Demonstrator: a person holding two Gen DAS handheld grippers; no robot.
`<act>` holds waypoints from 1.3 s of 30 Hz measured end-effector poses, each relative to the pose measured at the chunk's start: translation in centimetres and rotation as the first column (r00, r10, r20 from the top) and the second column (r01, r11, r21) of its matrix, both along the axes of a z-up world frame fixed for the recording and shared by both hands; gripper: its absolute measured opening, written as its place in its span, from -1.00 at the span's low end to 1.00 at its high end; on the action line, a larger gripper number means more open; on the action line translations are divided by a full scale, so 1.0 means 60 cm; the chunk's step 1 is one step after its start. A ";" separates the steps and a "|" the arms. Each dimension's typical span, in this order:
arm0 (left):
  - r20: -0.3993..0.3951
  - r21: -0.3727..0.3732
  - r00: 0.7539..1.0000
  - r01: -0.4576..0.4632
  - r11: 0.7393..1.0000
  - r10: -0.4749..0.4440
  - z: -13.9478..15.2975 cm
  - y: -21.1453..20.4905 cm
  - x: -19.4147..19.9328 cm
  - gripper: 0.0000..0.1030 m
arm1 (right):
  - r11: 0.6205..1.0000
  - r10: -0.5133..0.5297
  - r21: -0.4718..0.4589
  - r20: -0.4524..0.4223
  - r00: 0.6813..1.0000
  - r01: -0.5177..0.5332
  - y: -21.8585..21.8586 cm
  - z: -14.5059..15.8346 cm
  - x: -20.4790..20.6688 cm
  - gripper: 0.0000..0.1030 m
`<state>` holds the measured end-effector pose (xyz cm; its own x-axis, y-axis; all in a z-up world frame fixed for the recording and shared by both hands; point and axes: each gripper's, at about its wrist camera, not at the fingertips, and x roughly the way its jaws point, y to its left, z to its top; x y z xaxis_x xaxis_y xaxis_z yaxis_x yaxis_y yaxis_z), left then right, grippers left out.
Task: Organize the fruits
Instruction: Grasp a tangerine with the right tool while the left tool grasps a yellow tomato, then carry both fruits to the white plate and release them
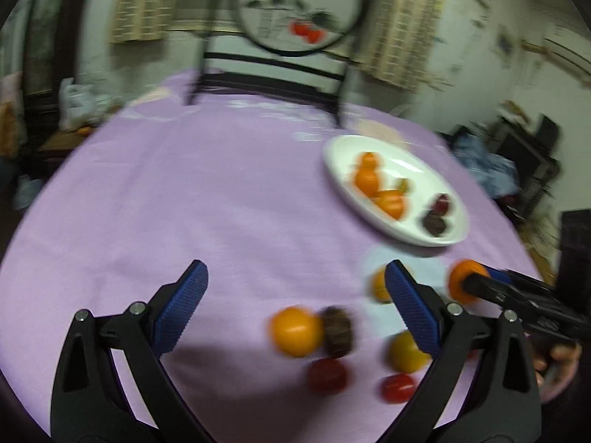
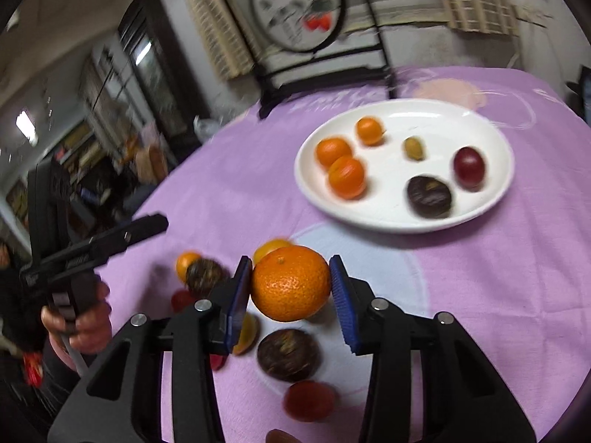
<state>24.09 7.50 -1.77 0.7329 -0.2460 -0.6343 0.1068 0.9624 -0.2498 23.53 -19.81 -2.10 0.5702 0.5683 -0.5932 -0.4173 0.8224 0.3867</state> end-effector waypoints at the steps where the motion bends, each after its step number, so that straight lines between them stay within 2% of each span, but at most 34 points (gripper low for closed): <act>1: -0.006 -0.003 0.999 0.050 0.999 -0.050 0.003 -0.018 0.012 0.86 | 1.000 -0.015 0.005 0.003 1.000 0.015 -0.007 0.002 0.002 -0.16; 2: -0.014 0.002 0.997 0.082 0.997 -0.082 0.004 -0.033 0.022 0.81 | 0.999 -0.032 0.009 0.006 0.999 0.032 -0.013 0.004 0.004 -0.16; 4: -0.050 0.016 0.986 0.160 0.987 -0.159 -0.003 -0.072 0.047 0.48 | 0.998 -0.067 0.017 0.008 0.998 0.067 -0.027 0.006 0.007 -0.16; 7: -0.118 0.033 0.963 0.247 0.968 -0.242 -0.019 -0.122 0.070 0.22 | 0.995 -0.093 0.038 -0.001 0.996 0.093 -0.039 0.007 0.012 -0.16; 12: -0.164 0.119 0.943 0.311 0.943 -0.290 -0.044 -0.164 0.063 0.10 | 0.994 -0.100 0.054 0.003 0.995 0.100 -0.045 0.011 0.012 -0.16; 17: -0.215 0.112 0.934 0.315 0.942 -0.287 -0.061 -0.164 0.073 0.04 | 0.993 -0.102 0.052 0.009 0.995 0.102 -0.043 0.013 0.010 -0.16; 25: -0.272 0.118 0.922 0.315 0.942 -0.275 -0.083 -0.175 0.091 -0.22 | 0.993 -0.109 0.050 0.012 0.994 0.108 -0.044 0.015 0.010 -0.16; 32: -0.253 0.082 0.932 0.286 0.955 -0.258 -0.077 -0.165 0.085 -0.23 | 0.994 -0.101 0.047 0.012 0.995 0.100 -0.043 0.013 0.010 -0.16; 36: -0.168 0.020 0.952 0.263 0.965 -0.256 -0.044 -0.151 0.064 -0.23 | 0.998 -0.036 0.041 -0.014 0.999 0.037 -0.022 0.003 0.008 -0.16; 39: -0.120 0.008 0.961 0.254 0.967 -0.251 -0.023 -0.155 0.058 -0.23 | 0.999 -0.010 0.037 -0.002 1.000 0.010 -0.011 0.002 0.011 -0.16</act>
